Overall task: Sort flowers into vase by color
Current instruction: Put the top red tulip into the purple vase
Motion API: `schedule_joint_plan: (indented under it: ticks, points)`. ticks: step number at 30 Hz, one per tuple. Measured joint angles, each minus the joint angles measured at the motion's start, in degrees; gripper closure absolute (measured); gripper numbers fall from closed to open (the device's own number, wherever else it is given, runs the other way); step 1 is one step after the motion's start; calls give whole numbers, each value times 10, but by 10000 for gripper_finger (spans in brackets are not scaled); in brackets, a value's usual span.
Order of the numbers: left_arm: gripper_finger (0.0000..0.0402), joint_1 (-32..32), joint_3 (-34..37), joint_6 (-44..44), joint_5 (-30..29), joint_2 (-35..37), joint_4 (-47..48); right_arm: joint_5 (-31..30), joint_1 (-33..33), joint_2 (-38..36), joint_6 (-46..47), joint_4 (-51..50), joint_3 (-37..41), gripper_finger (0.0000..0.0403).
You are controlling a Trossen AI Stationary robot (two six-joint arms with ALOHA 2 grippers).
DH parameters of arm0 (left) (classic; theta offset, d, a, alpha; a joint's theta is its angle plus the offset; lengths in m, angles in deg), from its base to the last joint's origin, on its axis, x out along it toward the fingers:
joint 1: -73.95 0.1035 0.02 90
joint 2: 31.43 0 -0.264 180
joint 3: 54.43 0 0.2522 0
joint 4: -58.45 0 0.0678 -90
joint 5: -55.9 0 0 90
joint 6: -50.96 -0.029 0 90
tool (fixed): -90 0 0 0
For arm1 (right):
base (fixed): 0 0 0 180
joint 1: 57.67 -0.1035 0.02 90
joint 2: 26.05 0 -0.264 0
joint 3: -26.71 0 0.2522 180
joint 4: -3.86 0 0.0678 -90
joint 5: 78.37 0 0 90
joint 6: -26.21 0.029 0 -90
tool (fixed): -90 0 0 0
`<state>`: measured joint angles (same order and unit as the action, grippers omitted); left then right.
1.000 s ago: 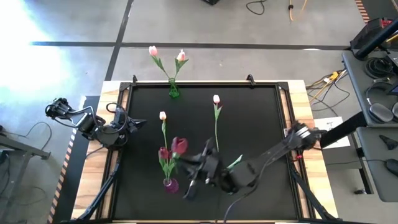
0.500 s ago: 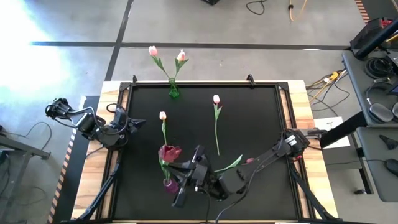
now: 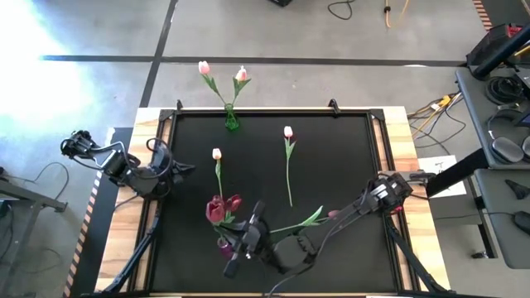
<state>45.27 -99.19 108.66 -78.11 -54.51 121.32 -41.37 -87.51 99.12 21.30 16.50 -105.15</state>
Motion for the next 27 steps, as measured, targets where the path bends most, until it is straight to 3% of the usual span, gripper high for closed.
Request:
schedule_joint_plan:
  ticks: [14,27]
  points:
    - [402,0,0,-6,10,-1,-17,-15,-3,12,-13,11,-53,390]
    - [402,0,0,-7,10,-1,-25,-15,1,20,24,-25,-52,390]
